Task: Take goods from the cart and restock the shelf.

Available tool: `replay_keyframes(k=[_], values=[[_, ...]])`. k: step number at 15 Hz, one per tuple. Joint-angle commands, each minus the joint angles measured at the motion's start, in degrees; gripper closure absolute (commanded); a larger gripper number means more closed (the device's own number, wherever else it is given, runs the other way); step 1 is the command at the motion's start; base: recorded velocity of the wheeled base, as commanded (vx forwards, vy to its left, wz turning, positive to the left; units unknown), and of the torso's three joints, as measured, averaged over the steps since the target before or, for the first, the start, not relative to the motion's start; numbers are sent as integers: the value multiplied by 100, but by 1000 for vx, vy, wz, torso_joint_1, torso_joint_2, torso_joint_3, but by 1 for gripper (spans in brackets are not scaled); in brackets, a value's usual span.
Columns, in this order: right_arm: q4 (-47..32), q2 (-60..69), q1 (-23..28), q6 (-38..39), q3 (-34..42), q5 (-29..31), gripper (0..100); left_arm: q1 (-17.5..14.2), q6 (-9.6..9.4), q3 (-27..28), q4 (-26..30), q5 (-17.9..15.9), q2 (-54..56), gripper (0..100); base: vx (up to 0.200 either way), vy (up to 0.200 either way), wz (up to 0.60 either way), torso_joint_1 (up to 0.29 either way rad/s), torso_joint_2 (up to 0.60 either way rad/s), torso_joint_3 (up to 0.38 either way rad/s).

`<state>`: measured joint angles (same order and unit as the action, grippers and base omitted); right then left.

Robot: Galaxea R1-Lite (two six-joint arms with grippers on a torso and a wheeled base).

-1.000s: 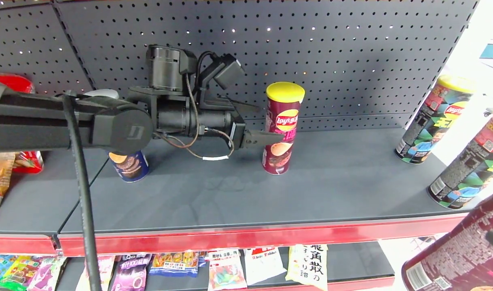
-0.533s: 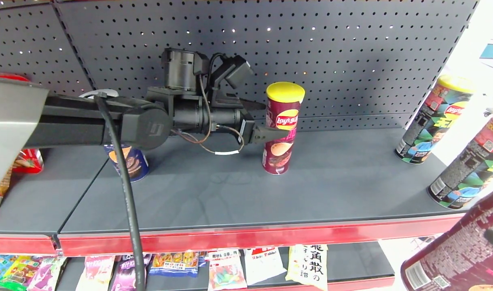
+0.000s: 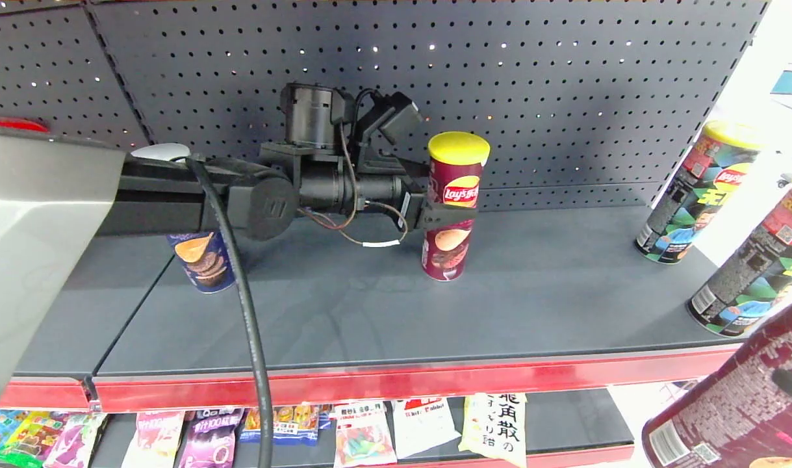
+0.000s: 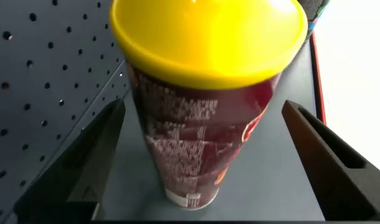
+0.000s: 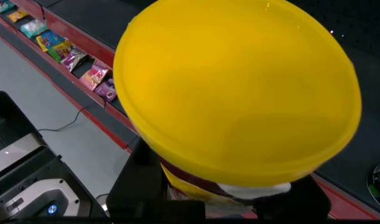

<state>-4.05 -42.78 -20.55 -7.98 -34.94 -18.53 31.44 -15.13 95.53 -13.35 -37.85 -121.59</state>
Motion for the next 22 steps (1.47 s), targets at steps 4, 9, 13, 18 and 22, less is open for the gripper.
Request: replay_keyframes(k=[4,9,13,18,22], values=[[0,-3,7,-1,5,-2,100,117,19,441,17,32,-260,0,0,0,0,0,0,0],[0,15,7,78,5,-2,100,170,28,458,17,120,-366,100,0,0,0,0,0,0],[0,33,7,95,5,7,100,170,19,353,8,50,-304,100,0,0,0,0,0,0],[0,33,7,113,-4,-2,100,178,423,-561,8,-337,636,100,0,0,0,0,0,0],[9,-11,7,157,-13,-10,100,249,414,-1739,-27,-530,1375,100,0,0,0,0,0,0]])
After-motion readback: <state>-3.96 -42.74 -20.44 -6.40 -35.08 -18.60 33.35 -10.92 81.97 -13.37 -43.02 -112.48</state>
